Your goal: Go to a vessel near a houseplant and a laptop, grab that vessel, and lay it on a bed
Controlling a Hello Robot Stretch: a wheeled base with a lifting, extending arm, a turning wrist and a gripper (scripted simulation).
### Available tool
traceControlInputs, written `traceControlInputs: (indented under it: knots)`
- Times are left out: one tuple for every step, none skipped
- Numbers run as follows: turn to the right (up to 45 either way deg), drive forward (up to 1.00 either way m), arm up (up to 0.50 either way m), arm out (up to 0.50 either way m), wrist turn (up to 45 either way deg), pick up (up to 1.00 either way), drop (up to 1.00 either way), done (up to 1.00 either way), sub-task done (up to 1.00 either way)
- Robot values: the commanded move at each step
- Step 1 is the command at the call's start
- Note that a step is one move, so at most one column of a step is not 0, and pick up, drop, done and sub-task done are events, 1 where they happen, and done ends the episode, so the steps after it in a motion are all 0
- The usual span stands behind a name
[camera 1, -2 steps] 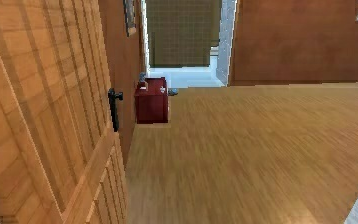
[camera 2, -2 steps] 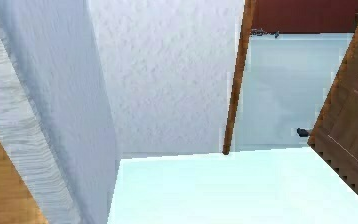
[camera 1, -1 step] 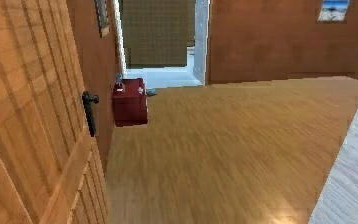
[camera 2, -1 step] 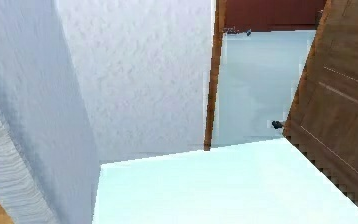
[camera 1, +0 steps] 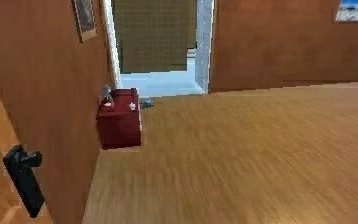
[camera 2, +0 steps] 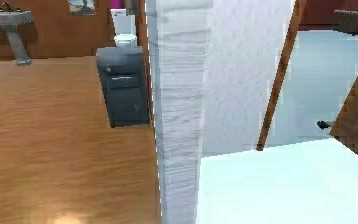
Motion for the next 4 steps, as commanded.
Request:
traceControlInputs:
  knots:
    - [0.0,1.00,0.00,0.00,0.0,0.00,0.00,0.00,0.00]
    - [0.0,1.00,0.00,0.00,0.0,0.00,0.00,0.00,0.00]
    - [0.0,1.00,0.00,0.00,0.0,0.00,0.00,0.00,0.00]
    - [0.0,1.00,0.00,0.00,0.0,0.00,0.00,0.00,0.00]
